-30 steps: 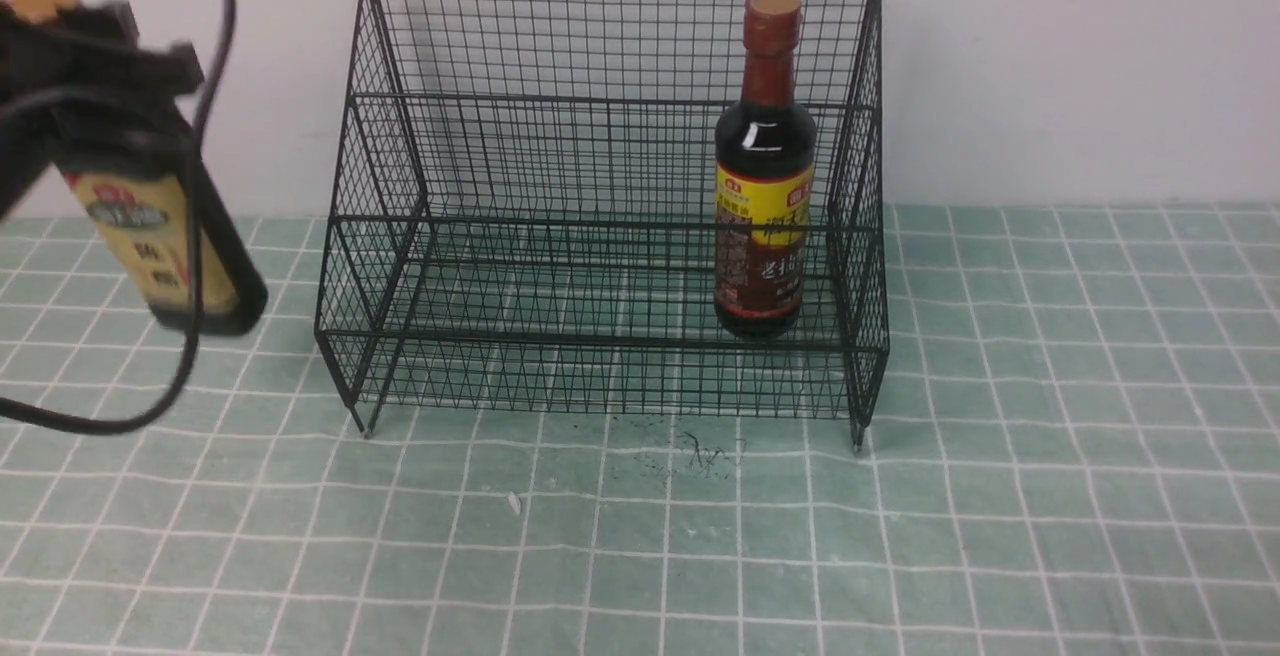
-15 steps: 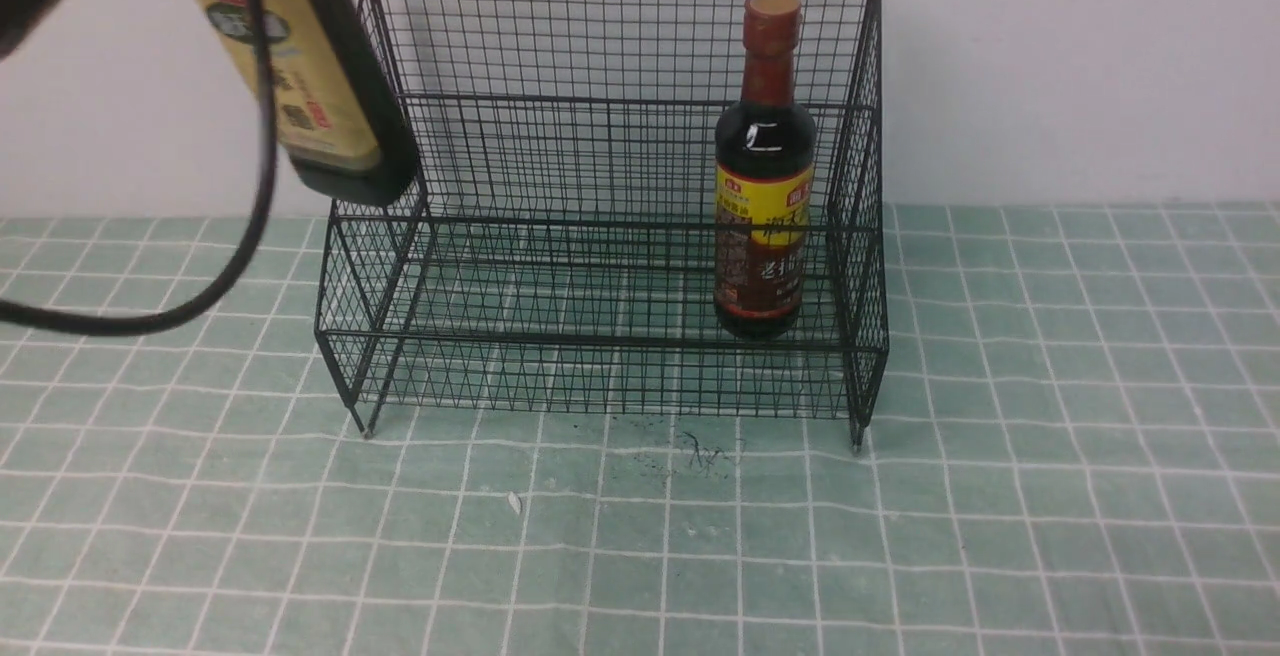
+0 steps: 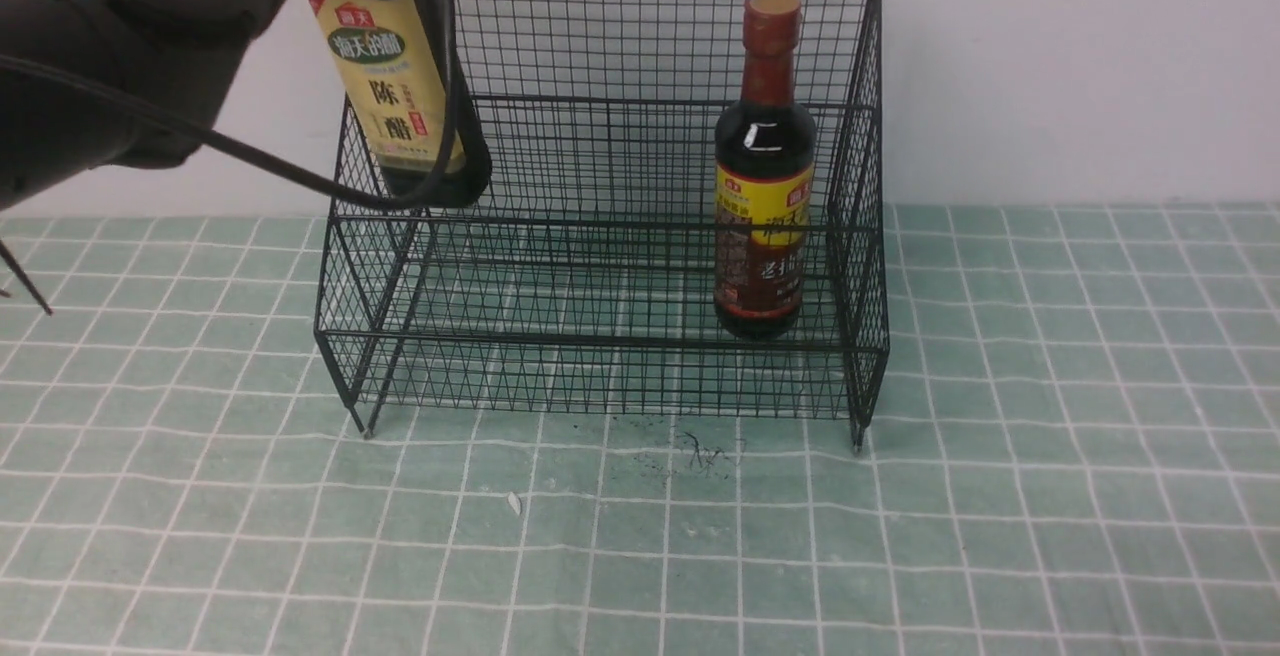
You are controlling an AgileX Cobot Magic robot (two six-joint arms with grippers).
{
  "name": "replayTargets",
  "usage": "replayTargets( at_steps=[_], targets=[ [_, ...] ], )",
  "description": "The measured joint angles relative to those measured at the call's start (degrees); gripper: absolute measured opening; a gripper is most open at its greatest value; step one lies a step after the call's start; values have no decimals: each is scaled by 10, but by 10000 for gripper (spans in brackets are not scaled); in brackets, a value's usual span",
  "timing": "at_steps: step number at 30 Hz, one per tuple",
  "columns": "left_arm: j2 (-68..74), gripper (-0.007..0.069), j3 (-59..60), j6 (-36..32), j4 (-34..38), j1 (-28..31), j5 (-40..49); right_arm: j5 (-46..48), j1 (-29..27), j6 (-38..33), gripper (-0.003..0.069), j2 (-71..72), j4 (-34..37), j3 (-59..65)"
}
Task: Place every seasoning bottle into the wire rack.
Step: Use the left arm to put the condiment bottle back on the shelf
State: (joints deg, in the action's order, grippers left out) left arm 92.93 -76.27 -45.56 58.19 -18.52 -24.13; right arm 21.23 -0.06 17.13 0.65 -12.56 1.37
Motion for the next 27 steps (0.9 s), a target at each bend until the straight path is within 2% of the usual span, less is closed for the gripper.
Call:
replayTargets(
  at_steps=[4, 12, 16, 23, 27],
  targets=[
    [24, 302, 0, -28, 22, 0, -2, 0, 0, 0, -15, 0, 0, 0],
    [74, 302, 0, -89, 125, 0, -4, 0, 0, 0, -15, 0, 0, 0],
    [90, 302, 0, -118, 154, 0, -4, 0, 0, 0, -15, 0, 0, 0],
    [94, 304, -4, -148, 160, 0, 14, 0, 0, 0, -15, 0, 0, 0],
    [92, 335, -5, -185, 160, -1, 27, 0, 0, 0, -15, 0, 0, 0]
  ],
)
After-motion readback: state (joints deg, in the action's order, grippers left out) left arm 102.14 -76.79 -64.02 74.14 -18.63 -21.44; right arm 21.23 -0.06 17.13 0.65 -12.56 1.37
